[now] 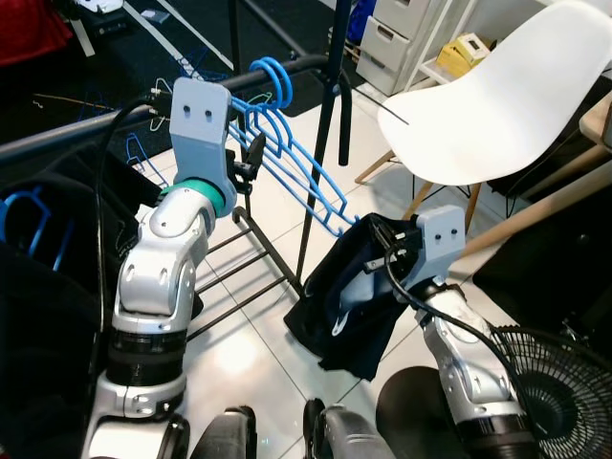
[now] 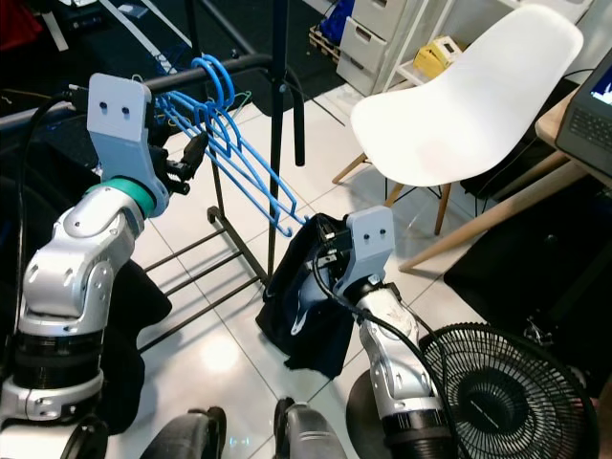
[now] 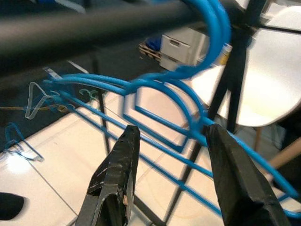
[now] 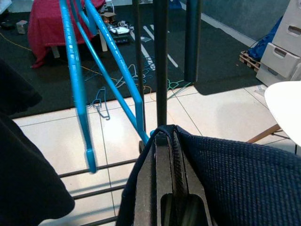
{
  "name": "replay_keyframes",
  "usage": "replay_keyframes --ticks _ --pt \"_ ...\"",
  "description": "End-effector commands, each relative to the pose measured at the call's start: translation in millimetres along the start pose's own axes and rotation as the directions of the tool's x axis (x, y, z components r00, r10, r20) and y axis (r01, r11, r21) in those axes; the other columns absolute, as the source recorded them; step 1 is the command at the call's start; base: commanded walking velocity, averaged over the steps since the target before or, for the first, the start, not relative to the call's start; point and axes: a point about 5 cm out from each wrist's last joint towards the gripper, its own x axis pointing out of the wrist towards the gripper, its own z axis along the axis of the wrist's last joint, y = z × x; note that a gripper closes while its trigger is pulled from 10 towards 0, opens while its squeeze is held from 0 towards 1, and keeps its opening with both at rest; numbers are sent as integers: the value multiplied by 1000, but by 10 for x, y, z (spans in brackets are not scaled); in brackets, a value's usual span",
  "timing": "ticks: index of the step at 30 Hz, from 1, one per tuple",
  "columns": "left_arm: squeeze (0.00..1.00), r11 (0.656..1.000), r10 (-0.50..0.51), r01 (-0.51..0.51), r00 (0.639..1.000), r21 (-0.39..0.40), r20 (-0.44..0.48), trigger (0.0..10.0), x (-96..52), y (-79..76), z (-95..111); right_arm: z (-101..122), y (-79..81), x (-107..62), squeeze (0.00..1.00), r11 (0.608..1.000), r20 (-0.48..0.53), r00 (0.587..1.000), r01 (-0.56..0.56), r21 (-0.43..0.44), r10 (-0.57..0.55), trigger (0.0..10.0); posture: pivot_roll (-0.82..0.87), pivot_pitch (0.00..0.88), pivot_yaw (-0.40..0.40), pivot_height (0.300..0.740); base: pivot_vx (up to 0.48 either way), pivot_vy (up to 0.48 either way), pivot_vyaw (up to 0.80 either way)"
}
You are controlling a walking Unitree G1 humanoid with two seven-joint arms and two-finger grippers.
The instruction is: Hang hanger
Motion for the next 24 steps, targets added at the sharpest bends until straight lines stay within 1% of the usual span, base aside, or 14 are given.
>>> replay_keyframes --ticks 1,2,4,5,6,7,8,9,12,13,16,18,23,24 --pt "0 1000 -16 16 1000 4 -23 10000 -21 -118 -40 11 -16 -22 0 1000 2 1000 6 -1 -6 10000 -32 149 -18 740 0 0 0" --pt "0 1000 -21 22 1000 20 -20 10000 -2 -223 -41 11 -11 -21 0 1000 2 1000 5 0 -5 10000 -32 149 -18 740 0 0 0" --pt "0 1000 -21 22 1000 20 -20 10000 -2 -223 -41 11 -11 -21 0 1000 2 1000 5 0 -5 10000 -32 149 -18 740 0 0 0" --pt "0 999 -12 12 1000 30 -15 10000 40 -300 -50 11 -5 -17 0 1000 1 1000 3 0 -3 10000 -38 148 -18 740 0 0 0" --pt "0 998 11 -11 1000 56 -7 10000 96 -333 -62 11 -3 -14 0 1000 2 1000 2 0 -2 10000 -39 147 -18 740 0 0 0" --pt "0 995 48 -48 999 84 2 10000 149 -329 -71 12 -2 -11 0 1000 2 1000 3 0 -3 10000 -41 146 -17 740 0 0 0" --pt "0 995 48 -48 999 84 2 10000 149 -329 -71 12 -2 -11 0 1000 2 1000 3 0 -3 10000 -41 146 -17 740 0 0 0" --pt "0 991 80 -81 997 109 13 10000 188 -313 -75 14 -3 -10 0 1000 3 1000 4 0 -4 10000 -41 146 -17 740 0 0 0" --pt "0 991 80 -81 997 109 13 10000 188 -313 -75 14 -3 -10 0 1000 3 1000 4 0 -4 10000 -41 146 -17 740 0 0 0" --pt "0 986 110 -112 994 123 19 10000 218 -284 -71 15 -3 -10 0 1000 4 1000 5 0 -5 10000 -42 145 -16 740 0 0 0" --pt "0 986 110 -112 994 123 19 10000 218 -284 -71 15 -3 -10 0 1000 4 1000 5 0 -5 10000 -42 145 -16 740 0 0 0" --pt "0 972 197 -198 980 129 23 10000 290 -211 -51 13 1 -11 0 1000 4 1000 3 1 -3 10000 -41 145 -14 740 0 0 0" --pt "0 969 217 -217 976 119 14 10000 317 -207 -46 11 3 -11 0 1000 3 1000 2 2 -2 10000 -39 145 -15 740 0 0 0" --pt "0 970 223 -222 975 97 -2 10000 338 -229 -48 11 5 -11 0 1000 3 1000 0 2 0 10000 -40 147 -15 740 0 0 0"
